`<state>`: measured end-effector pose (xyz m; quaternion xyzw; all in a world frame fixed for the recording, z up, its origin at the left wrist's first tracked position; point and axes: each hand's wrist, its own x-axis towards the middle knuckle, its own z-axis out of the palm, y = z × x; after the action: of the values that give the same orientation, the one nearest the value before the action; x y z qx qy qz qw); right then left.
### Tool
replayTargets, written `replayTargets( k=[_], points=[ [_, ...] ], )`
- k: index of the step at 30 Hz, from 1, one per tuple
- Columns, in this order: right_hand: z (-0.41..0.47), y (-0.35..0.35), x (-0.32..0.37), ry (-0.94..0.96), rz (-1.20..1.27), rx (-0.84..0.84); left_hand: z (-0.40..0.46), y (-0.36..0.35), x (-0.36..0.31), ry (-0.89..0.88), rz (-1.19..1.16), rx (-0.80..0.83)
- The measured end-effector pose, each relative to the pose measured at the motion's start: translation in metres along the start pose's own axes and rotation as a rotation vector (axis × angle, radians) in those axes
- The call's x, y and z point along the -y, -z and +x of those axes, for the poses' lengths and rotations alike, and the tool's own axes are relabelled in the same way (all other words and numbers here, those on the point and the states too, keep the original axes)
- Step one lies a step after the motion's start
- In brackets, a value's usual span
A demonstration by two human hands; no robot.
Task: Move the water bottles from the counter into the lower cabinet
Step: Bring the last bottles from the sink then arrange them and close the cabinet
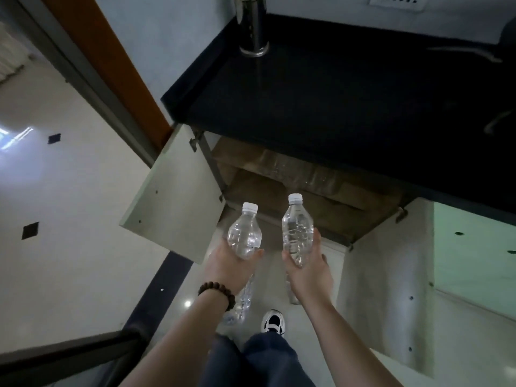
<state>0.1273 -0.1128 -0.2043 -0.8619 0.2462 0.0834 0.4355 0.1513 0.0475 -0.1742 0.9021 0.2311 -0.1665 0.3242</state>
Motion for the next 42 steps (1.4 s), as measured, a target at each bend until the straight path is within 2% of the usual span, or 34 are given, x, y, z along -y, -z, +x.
replayTargets(
  k=[6, 12, 17, 19, 21, 23, 26, 29, 33, 36, 38, 42],
  points=[
    [0.052, -0.016, -0.019, -0.182, 0.004, -0.077, 0.067, -0.034, -0.016, -0.003, 0.094, 0.199],
    [0.140, -0.027, -0.064, -0.319, 0.008, -0.250, 0.158, -0.097, -0.039, -0.078, 0.033, 0.321],
    [0.234, -0.043, -0.116, -0.305, -0.019, -0.385, 0.244, -0.179, -0.070, -0.037, -0.370, 0.522],
    [0.268, -0.046, -0.128, -0.279, 0.067, -0.427, 0.279, -0.212, -0.085, -0.023, -0.514, 0.594],
    [0.301, -0.047, -0.138, -0.198, 0.136, -0.452, 0.305, -0.236, -0.106, -0.061, -0.578, 0.666],
    [0.330, -0.046, -0.144, -0.122, 0.161, -0.461, 0.326, -0.251, -0.132, -0.173, -0.575, 0.710],
    [0.366, -0.045, -0.148, -0.025, 0.238, -0.480, 0.349, -0.263, -0.167, -0.364, -0.527, 0.666],
    [0.395, -0.044, -0.149, -0.063, 0.299, -0.485, 0.355, -0.267, -0.188, -0.513, -0.423, 0.519],
    [0.415, -0.042, -0.146, -0.078, 0.296, -0.498, 0.362, -0.274, -0.212, -0.598, -0.355, 0.412],
    [0.412, -0.042, -0.144, -0.068, 0.227, -0.494, 0.366, -0.279, -0.215, -0.645, -0.298, 0.429],
    [0.412, -0.043, -0.143, -0.033, 0.141, -0.497, 0.364, -0.284, -0.213, -0.752, -0.190, 0.432],
    [0.417, -0.046, -0.143, -0.010, -0.072, -0.513, 0.369, -0.300, -0.216, -0.879, 0.005, 0.342]
  ],
)
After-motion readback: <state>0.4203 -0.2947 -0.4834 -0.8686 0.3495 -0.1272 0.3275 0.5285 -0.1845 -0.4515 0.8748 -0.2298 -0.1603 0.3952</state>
